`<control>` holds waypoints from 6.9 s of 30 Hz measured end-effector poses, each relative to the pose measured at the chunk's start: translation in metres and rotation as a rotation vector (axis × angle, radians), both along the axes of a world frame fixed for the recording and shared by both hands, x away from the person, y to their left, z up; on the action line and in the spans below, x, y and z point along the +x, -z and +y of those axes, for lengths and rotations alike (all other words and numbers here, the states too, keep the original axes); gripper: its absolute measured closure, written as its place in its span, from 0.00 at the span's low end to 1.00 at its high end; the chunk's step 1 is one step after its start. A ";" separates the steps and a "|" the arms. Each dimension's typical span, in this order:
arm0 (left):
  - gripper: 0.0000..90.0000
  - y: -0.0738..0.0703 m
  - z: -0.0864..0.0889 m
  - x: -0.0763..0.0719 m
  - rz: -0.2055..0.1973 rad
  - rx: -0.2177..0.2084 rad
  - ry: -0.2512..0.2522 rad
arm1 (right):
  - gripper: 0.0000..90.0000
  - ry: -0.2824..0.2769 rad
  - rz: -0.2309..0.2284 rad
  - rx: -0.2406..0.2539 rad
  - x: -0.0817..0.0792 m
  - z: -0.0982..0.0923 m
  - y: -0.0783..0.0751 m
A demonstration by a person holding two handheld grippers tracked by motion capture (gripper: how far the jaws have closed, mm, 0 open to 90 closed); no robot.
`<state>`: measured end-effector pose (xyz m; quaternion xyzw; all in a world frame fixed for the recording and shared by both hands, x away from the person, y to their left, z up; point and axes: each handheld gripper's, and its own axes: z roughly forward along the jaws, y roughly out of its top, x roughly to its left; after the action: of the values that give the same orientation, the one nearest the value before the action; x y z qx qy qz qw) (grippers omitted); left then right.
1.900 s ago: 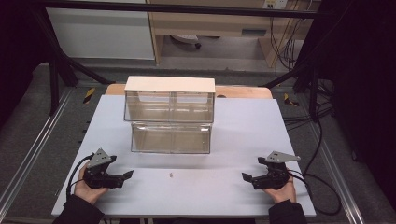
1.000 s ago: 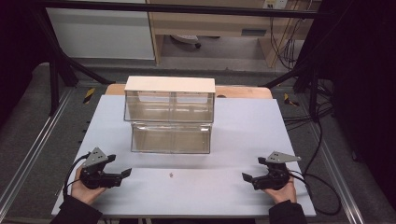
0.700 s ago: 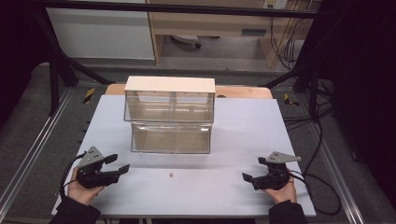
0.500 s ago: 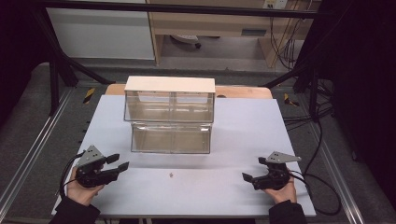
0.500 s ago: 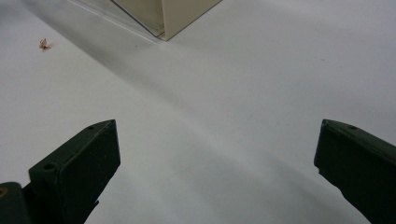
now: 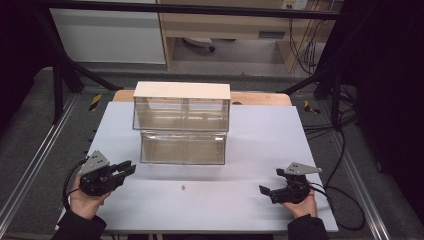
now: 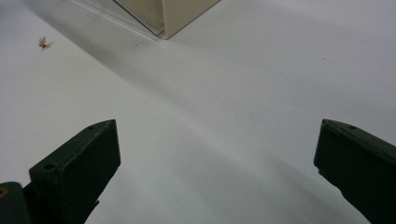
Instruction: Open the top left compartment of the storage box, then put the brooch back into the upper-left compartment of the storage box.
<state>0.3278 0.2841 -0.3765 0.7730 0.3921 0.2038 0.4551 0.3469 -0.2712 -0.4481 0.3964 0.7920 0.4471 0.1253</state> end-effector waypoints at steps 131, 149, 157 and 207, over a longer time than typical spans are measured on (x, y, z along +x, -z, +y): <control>1.00 -0.063 -0.032 0.035 -0.264 -0.214 -0.078 | 0.02 -0.018 0.008 -0.019 0.001 0.003 0.002; 1.00 -0.078 -0.034 0.040 -0.292 -0.236 -0.074 | 0.02 -0.028 0.008 -0.046 0.002 0.007 0.003; 1.00 -0.082 -0.033 0.042 -0.298 -0.240 -0.080 | 0.02 -0.035 0.013 -0.054 0.003 0.012 0.003; 1.00 -0.096 -0.036 0.045 -0.345 -0.246 -0.069 | 0.02 -0.156 0.016 -0.046 -0.003 0.085 -0.008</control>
<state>0.3724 0.2483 -0.2805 0.6516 0.3566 0.2990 0.5991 0.3440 -0.1858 -0.4397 0.3340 0.8315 0.4340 0.0929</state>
